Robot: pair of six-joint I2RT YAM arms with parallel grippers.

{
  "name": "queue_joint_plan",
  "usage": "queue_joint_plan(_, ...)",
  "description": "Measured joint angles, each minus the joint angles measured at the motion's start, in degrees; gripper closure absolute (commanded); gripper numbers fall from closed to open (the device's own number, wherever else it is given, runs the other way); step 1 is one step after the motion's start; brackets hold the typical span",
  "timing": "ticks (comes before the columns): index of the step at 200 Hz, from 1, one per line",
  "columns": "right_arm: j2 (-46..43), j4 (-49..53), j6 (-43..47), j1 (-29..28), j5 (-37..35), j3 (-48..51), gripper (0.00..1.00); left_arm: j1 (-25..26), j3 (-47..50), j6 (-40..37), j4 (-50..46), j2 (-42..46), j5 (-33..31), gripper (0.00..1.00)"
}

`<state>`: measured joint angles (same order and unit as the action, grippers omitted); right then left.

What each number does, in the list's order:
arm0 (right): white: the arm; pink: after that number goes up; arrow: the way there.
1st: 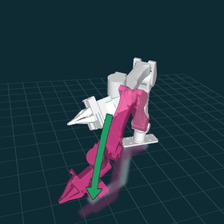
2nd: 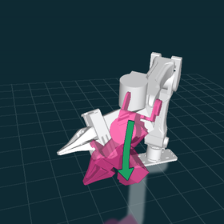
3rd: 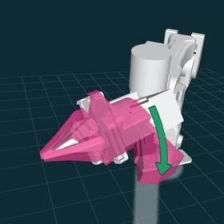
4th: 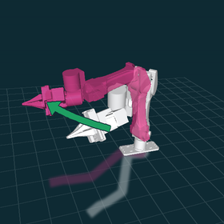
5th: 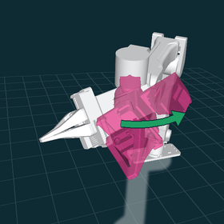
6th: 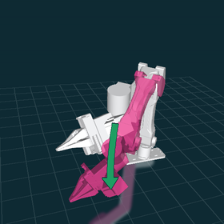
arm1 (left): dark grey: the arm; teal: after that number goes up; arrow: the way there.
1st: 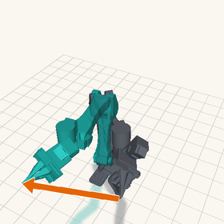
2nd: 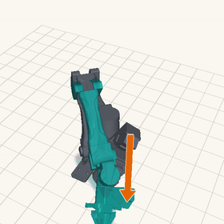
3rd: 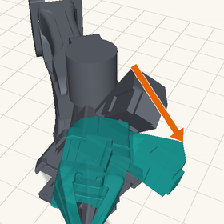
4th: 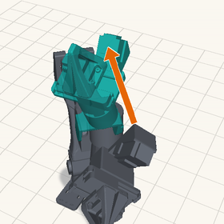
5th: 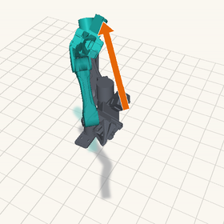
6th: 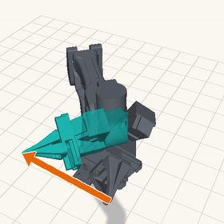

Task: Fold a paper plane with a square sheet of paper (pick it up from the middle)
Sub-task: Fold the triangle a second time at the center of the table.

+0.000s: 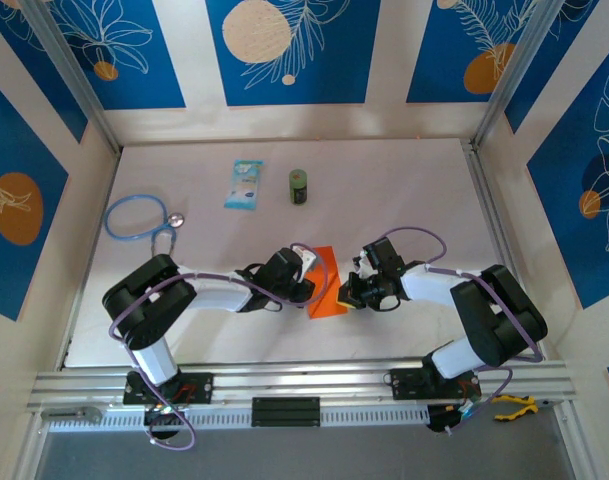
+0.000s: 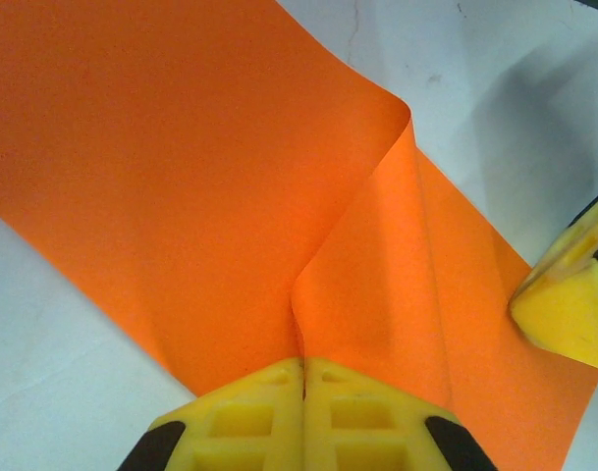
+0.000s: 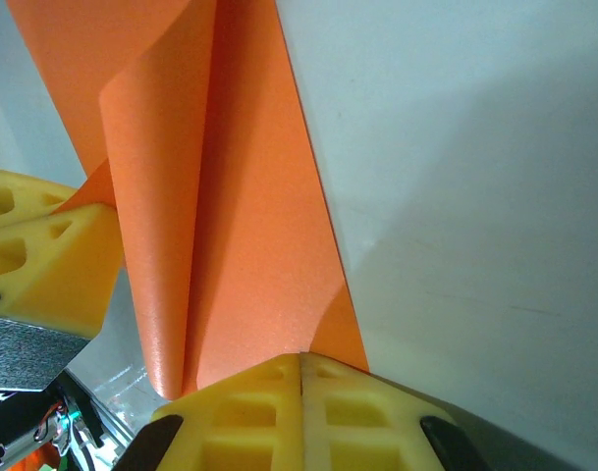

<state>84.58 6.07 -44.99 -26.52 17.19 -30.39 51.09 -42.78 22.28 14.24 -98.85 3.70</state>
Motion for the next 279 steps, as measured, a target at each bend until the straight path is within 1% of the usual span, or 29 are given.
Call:
queue_joint_plan(60,0.0,0.0,0.0,0.0,0.0,0.0,1.00,0.0,0.0,-0.3,0.1,0.0,0.7,0.98)
queue_joint_plan(165,0.3,0.6,0.6,0.2,0.3,-0.4,1.00,0.0,-2.0,-2.9,-1.4,0.0,-0.4,0.97)
queue_joint_plan(279,0.4,0.6,0.6,0.3,0.6,-0.4,1.00,-0.1,-2.1,-3.3,-2.4,-0.2,-0.8,0.98)
